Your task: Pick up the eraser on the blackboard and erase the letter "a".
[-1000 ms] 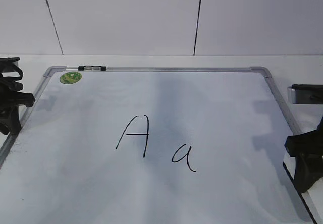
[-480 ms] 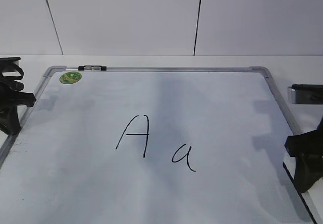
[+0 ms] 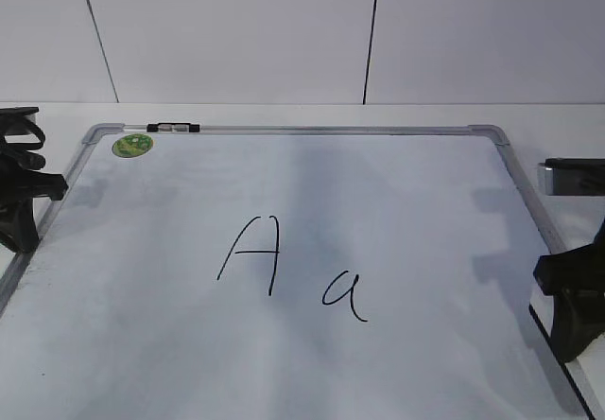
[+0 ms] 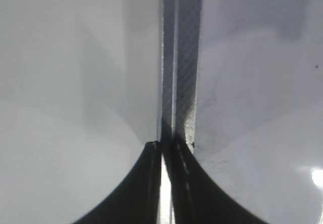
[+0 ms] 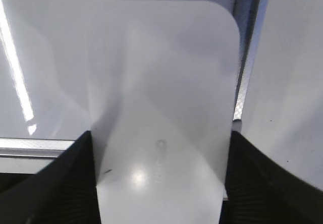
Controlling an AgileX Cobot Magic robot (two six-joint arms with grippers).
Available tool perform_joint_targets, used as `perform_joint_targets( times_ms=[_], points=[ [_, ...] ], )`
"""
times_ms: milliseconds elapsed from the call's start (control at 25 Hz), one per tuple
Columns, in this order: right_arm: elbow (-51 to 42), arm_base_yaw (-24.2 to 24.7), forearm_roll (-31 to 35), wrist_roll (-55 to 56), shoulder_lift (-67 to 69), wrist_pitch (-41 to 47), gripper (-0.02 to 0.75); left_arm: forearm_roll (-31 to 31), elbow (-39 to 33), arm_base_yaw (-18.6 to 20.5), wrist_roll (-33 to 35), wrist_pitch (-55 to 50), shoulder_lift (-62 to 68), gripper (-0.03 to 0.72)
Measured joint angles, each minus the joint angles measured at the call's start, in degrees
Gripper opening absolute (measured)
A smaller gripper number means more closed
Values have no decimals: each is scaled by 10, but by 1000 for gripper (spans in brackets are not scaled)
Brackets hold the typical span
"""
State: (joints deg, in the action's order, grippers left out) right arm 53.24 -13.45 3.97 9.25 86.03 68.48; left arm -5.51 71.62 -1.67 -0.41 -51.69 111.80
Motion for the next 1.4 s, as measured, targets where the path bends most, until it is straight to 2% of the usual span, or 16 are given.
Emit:
perform_joint_targets(
  times_ms=[400, 800, 1080, 1400],
  points=[
    [77, -7, -12, -3, 14, 7, 556, 0, 0, 0, 0, 0, 0, 29],
    [195, -112, -66, -3, 120, 9, 556, 0, 0, 0, 0, 0, 0, 29],
    [277, -147, -68, -3, 187, 10, 556, 0, 0, 0, 0, 0, 0, 29],
    [320, -185, -66, -13, 248, 10, 556, 0, 0, 0, 0, 0, 0, 29]
  ],
)
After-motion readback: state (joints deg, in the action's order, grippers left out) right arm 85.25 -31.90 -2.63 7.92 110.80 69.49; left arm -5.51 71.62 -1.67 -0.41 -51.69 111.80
